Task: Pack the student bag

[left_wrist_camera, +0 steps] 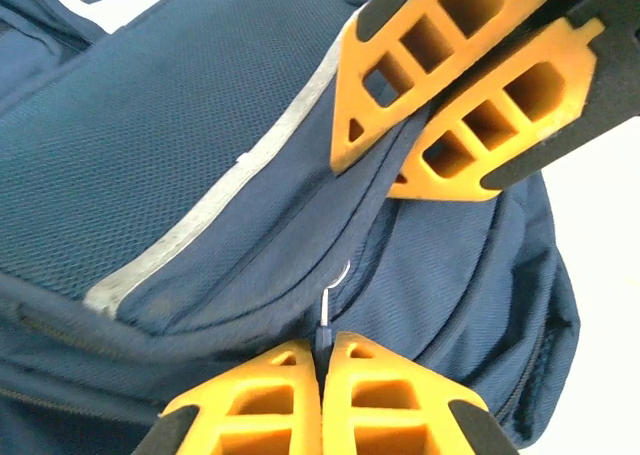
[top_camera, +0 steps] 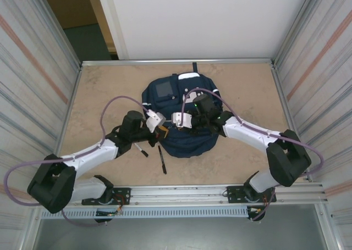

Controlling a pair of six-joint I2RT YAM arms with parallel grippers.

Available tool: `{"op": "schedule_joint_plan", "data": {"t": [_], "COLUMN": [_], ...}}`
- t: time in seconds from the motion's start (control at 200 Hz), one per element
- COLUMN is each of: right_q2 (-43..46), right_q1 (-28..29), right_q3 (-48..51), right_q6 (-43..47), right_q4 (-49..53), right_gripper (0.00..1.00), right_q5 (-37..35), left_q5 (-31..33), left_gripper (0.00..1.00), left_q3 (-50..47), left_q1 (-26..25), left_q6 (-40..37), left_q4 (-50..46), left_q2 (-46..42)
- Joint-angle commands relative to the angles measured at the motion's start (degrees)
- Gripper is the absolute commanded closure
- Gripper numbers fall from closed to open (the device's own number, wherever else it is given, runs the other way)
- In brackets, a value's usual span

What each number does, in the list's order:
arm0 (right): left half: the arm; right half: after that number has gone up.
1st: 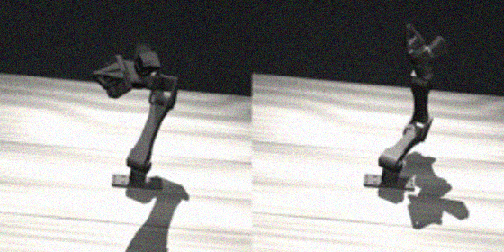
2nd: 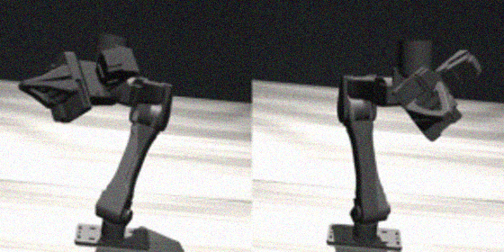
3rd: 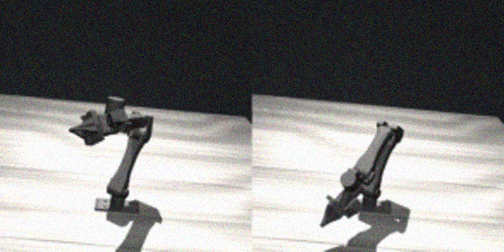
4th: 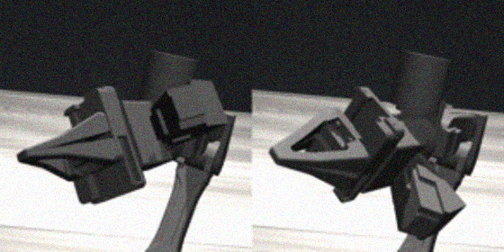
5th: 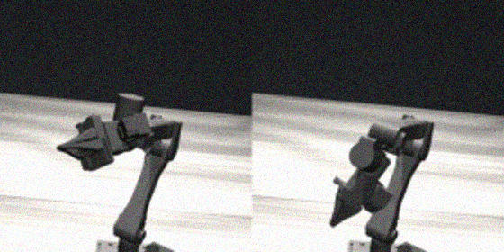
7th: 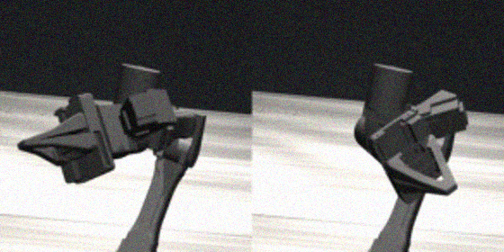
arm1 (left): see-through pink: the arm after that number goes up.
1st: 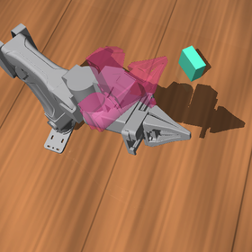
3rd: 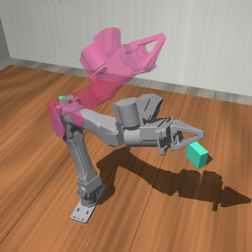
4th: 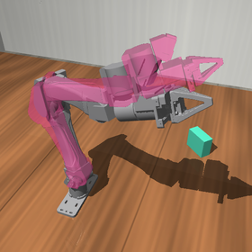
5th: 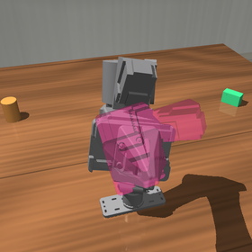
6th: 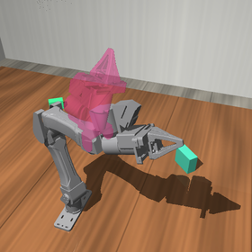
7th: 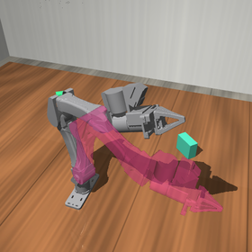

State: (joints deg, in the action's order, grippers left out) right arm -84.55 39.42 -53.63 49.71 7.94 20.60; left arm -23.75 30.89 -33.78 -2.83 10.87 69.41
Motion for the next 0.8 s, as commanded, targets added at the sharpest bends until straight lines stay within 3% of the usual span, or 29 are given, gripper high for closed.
{"op": "schedule_joint_plan", "data": {"t": [0.0, 0.11, 0.175, 0.366, 0.551, 0.671, 0.792], "right_q2": [5.4, 8.2, 9.8, 13.4, 14.3, 13.0, 12.0], "right_q1": [-0.8, -3.6, -4.3, -5.2, -3.9, -2.3, -2.1], "right_q3": [2.5, 3.8, 3.7, 6.0, 7.2, 5.7, 5.4], "right_q6": [1.5, 0.6, 0.3, 0.0, -0.3, -3.2, -6.5], "right_q4": [4.2, 4.3, 5.9, 5.7, 3.8, 3.1, -0.3], "right_gripper": [1.00, 1.00, 1.00, 1.00, 1.00, 0.97, 0.89], "right_q5": [-1.9, 0.5, 1.1, 4.4, 8.1, 5.1, 0.4], "left_q5": [4.8, 3.4, 5.8, 3.3, 6.2, 10.1, 10.0], "left_gripper": [1.00, 1.00, 1.00, 1.00, 1.00, 1.00, 0.87], "left_q3": [-1.2, -3.4, -4.8, -5.7, 1.7, 3.6, 3.4], "left_q1": [2.0, 2.8, 3.2, 8.8, 9.3, 9.4, 9.4], "left_q6": [-2.2, -5.4, -6.2, -4.9, -2.0, 2.0, 4.5], "left_q4": [-0.2, 4.3, 5.6, 11.2, 6.7, 7.3, 10.8], "left_q2": [-2.0, -1.3, -1.1, 2.4, 10.2, 13.5, 15.1]}}
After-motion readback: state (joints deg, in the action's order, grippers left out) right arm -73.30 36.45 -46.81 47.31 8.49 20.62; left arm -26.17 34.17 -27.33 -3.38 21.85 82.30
